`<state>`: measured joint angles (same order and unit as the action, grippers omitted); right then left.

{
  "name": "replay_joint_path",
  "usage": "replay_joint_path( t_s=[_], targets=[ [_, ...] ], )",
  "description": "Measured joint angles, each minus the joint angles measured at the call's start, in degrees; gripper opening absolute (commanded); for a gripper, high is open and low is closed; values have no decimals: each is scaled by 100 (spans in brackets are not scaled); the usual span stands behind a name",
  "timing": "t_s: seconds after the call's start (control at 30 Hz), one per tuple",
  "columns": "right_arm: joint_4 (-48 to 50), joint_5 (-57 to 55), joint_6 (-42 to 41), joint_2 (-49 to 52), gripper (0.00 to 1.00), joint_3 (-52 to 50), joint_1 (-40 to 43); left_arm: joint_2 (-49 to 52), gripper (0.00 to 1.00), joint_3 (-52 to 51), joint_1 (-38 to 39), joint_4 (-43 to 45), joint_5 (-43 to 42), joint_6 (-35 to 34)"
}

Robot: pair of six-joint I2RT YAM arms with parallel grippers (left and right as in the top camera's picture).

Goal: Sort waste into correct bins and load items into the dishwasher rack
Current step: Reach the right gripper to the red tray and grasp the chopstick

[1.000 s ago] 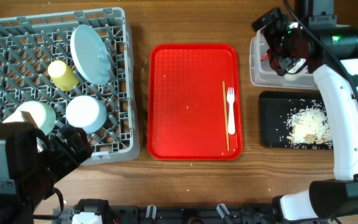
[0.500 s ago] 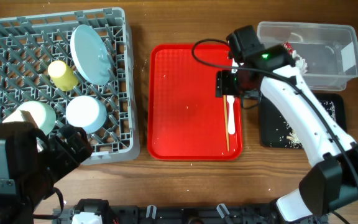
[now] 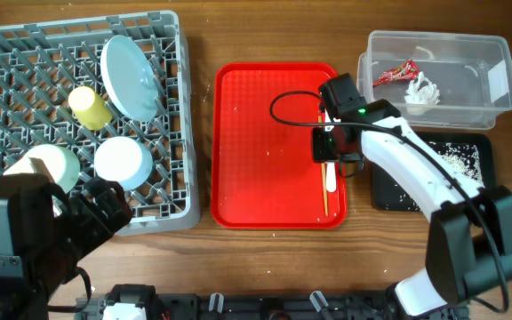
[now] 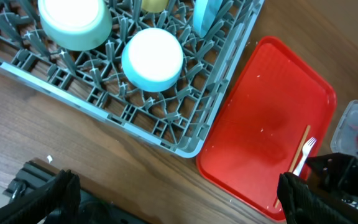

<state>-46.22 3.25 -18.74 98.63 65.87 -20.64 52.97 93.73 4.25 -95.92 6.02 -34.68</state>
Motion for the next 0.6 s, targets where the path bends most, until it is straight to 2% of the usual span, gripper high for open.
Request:
replay_joint_path(
  t_s=[0.33,0.6],
  targets=[
    [127,181,109,334,38,-2,-46,0,100,0,0,118,2,-2],
    [431,-225,85,813,38,-4,-129,0,100,0,0,87,2,-2]
  ],
)
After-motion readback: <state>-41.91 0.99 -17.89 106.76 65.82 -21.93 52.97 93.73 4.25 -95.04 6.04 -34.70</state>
